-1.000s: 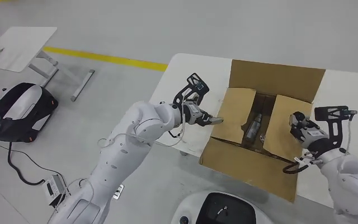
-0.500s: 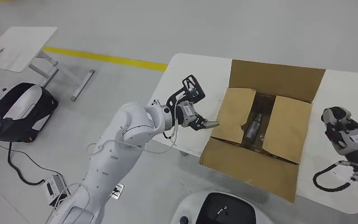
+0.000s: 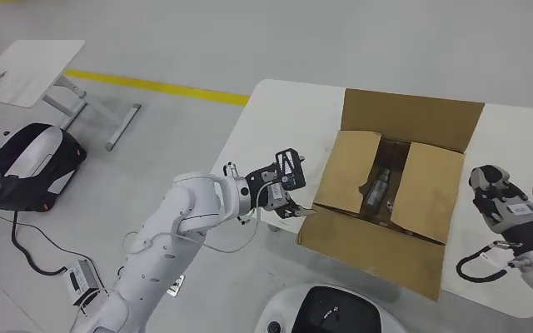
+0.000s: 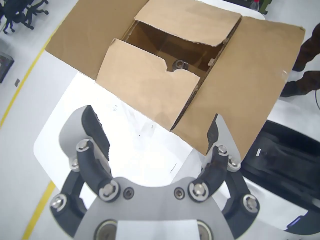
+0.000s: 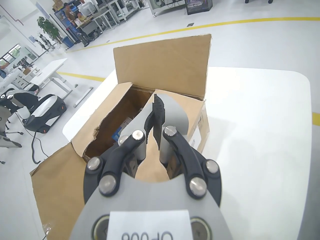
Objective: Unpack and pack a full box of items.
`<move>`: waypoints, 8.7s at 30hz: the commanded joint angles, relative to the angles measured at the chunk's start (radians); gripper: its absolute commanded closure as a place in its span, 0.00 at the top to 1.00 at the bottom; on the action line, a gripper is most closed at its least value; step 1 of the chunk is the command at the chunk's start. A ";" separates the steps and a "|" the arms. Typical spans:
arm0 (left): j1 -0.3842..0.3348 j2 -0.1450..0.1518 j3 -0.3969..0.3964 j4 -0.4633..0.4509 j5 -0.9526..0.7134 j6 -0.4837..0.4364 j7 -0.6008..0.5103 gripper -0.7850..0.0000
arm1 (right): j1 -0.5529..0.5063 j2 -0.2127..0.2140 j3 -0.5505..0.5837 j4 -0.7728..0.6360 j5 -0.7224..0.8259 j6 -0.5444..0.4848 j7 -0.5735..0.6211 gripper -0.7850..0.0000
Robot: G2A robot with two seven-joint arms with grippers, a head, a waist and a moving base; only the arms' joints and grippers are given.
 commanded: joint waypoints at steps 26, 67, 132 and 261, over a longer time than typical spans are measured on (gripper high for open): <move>0.160 0.037 -0.071 -0.051 0.637 -0.154 0.406 1.00 | 0.010 0.008 -0.019 0.003 0.013 0.031 0.009 0.00; 0.115 0.076 0.177 0.031 1.058 0.010 0.919 0.00 | -0.005 0.024 0.083 -0.001 0.046 0.087 0.003 0.00; -0.177 -0.028 0.273 0.184 0.656 0.215 0.308 1.00 | 0.219 0.026 -0.032 0.243 0.279 0.163 0.084 0.00; -0.059 -0.016 0.190 0.403 0.445 0.229 0.282 1.00 | 0.299 -0.004 -0.440 0.327 -0.058 0.154 0.018 0.00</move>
